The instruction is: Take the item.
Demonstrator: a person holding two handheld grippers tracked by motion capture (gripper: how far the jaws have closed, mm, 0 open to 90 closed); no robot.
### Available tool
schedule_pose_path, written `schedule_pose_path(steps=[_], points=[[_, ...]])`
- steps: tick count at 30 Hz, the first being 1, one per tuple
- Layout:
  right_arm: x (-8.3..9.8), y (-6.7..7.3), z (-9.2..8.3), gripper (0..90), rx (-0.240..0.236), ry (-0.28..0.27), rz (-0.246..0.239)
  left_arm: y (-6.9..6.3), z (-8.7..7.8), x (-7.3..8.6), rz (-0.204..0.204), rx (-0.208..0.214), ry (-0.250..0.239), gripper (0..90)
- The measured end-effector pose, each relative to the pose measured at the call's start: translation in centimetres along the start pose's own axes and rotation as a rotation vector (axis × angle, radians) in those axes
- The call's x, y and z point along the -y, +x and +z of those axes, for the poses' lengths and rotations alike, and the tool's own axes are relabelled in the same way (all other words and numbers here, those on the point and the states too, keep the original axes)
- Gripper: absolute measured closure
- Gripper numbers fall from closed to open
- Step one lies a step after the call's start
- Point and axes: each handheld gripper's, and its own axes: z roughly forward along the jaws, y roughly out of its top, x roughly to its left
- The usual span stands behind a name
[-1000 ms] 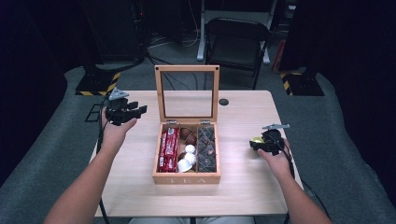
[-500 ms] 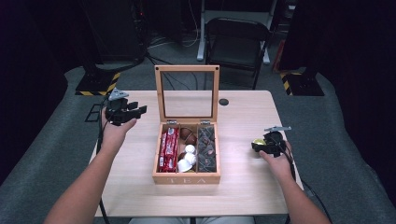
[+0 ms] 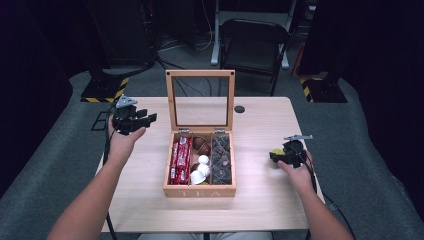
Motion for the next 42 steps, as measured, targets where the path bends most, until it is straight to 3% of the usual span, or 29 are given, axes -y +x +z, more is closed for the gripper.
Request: schedule_pose_path(steps=[4, 15, 23, 31, 42], points=[[-0.2, 0.0, -0.2, 32.5, 0.006, -0.005, 0.008, 0.0, -0.1, 0.0, -0.001, 0.0, -0.002, 53.9], [-1.9, 0.6, -1.1, 32.7, 0.012, -0.035, -0.032, 0.0, 0.0, 0.0, 0.0, 0.0, 0.0, 53.9], [-3.4, 2.5, -1.6, 36.3, -0.057, -0.077, -0.083, 0.0, 0.0, 0.0, 0.001, 0.001, 0.005, 53.9], [-5.0, 4.8, -2.1, 37.4, -0.131, -0.088, -0.103, 0.0, 0.0, 0.0, -0.002, -0.001, 0.001, 53.8], [-7.0, 7.3, -2.5, 36.3, -0.168, -0.093, -0.148, 0.0, 0.1, 0.1, 0.001, 0.001, 0.007, 53.8]])
